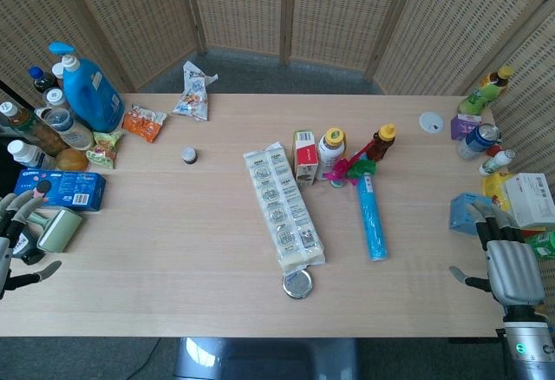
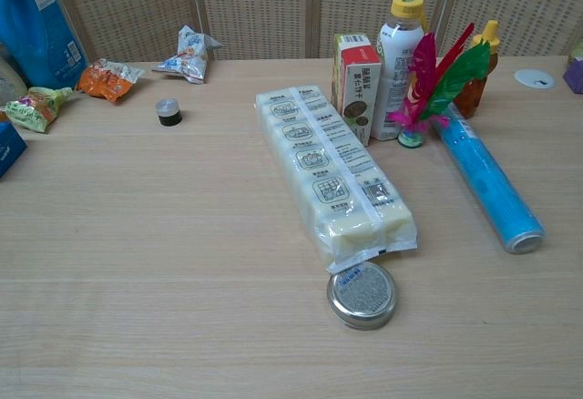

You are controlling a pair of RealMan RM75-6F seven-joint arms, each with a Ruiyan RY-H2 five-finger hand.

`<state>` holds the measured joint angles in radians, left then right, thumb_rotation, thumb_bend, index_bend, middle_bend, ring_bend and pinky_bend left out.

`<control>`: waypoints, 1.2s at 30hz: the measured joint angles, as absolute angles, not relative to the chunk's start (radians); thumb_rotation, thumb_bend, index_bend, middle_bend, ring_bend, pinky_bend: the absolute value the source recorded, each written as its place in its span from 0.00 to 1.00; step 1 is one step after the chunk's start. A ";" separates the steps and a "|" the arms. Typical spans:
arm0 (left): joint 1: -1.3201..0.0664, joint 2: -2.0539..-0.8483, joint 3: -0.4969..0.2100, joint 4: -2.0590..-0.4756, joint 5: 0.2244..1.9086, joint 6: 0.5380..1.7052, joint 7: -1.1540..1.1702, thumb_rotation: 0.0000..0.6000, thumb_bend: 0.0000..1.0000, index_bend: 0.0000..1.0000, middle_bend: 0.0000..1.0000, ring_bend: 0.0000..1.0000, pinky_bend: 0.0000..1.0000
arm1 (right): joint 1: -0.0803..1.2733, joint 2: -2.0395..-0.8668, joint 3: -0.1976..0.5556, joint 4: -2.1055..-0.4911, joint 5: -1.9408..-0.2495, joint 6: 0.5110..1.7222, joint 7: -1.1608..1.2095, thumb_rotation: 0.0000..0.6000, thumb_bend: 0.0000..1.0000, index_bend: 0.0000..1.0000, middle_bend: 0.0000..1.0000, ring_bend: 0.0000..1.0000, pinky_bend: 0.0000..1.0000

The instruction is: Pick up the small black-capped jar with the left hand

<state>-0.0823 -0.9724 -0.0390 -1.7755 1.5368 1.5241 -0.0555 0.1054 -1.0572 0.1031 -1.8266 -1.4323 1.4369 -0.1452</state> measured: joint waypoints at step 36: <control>-0.596 -1.192 -0.216 -1.548 1.001 0.885 0.354 1.00 0.00 0.06 0.00 0.00 0.00 | 0.098 -1.007 0.115 -1.845 -1.404 1.443 -0.024 1.00 0.00 0.00 0.00 0.00 0.00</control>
